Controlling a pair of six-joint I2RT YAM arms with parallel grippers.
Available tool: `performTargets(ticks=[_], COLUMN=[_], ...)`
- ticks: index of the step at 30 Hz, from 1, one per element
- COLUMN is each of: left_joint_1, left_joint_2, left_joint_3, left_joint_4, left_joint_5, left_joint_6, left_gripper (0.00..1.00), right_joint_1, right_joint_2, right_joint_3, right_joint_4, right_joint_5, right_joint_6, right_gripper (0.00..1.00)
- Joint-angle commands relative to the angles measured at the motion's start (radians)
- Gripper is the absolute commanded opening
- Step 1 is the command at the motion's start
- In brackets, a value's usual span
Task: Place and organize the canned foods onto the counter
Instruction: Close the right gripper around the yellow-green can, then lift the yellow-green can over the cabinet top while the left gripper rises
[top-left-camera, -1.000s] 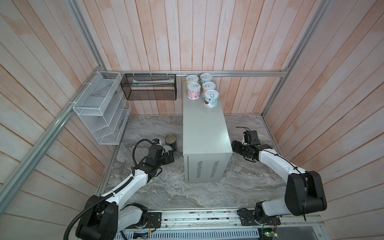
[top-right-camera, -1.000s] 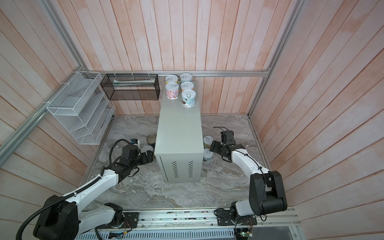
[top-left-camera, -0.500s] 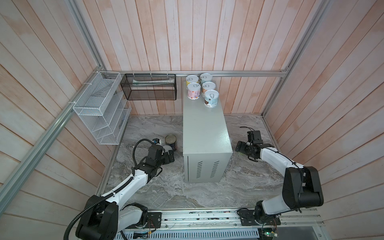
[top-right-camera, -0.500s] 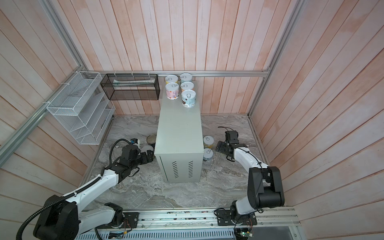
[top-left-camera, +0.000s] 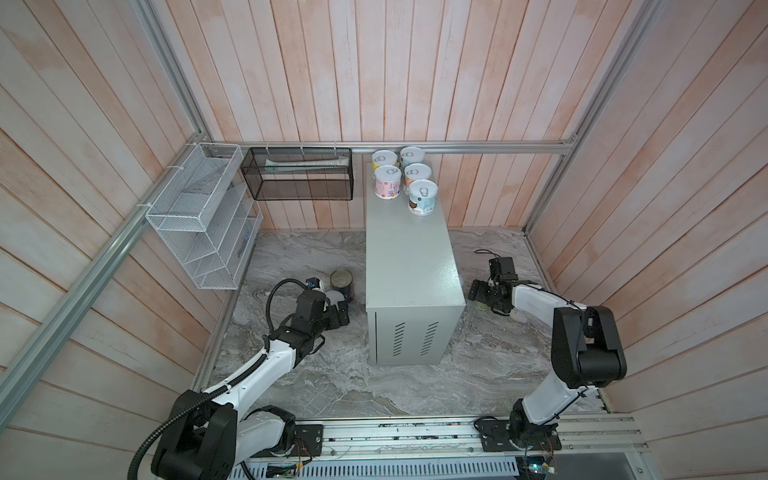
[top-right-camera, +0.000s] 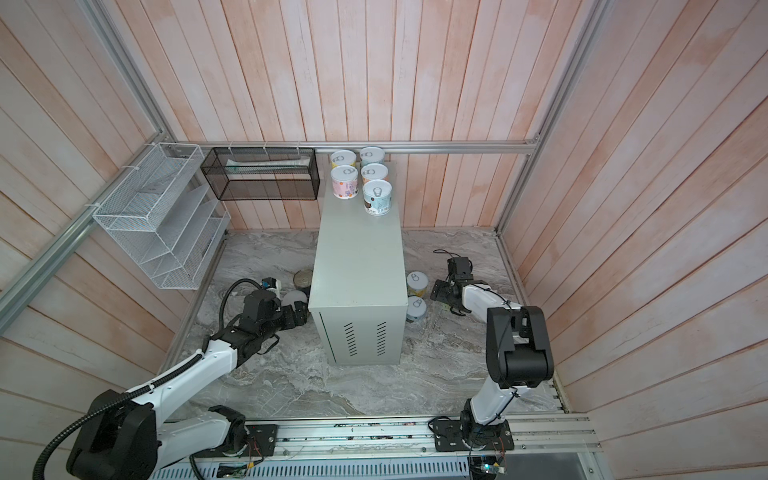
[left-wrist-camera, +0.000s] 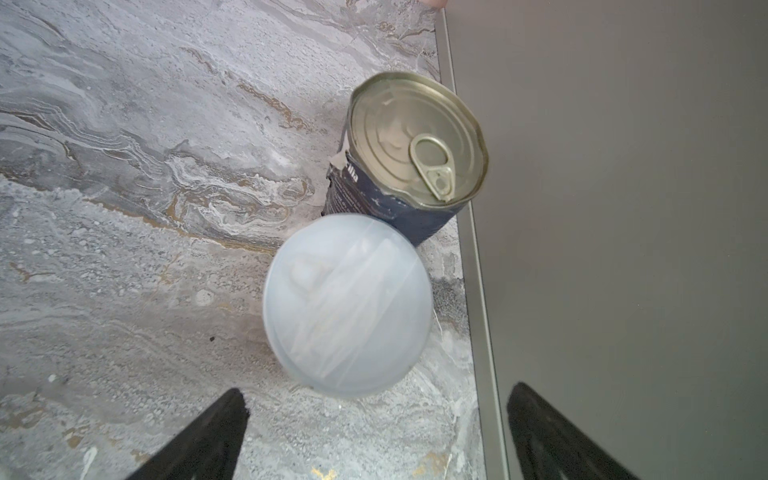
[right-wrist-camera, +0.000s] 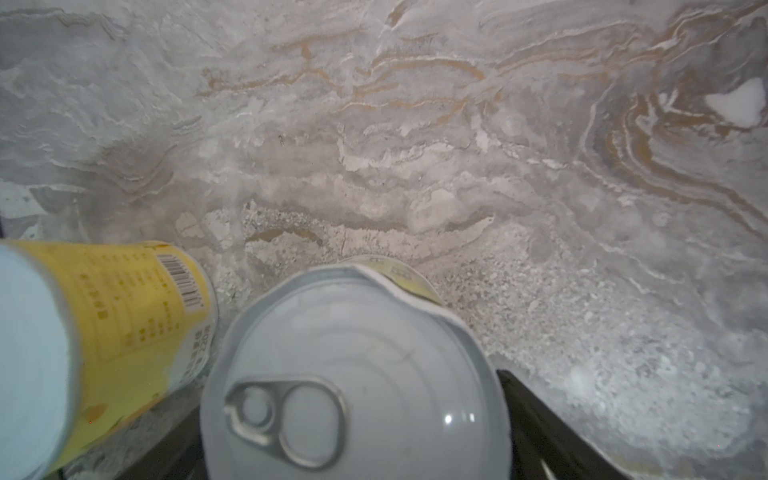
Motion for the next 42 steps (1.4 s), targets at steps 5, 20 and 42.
performTargets(ticks=[5, 20, 42], left_joint_1=[0.004, 0.004, 0.003], left_joint_2=[-0.004, -0.010, -0.072], left_joint_3=[-0.009, 0.009, 0.263], left_joint_4=[0.021, 0.015, -0.276], left_joint_5=[0.012, 0.016, -0.008], left_joint_6=[-0.011, 0.001, 0.046], left_gripper=[1.00, 1.00, 1.00], right_joint_1=[-0.009, -0.008, 0.207], right_joint_2=[0.062, 0.038, -0.475], right_joint_3=[0.033, 0.054, 0.357], right_joint_4=[0.026, -0.007, -0.570], right_joint_5=[0.013, 0.012, 0.040], right_joint_6=[-0.011, -0.026, -0.036], right_gripper=[0.84, 0.00, 0.00])
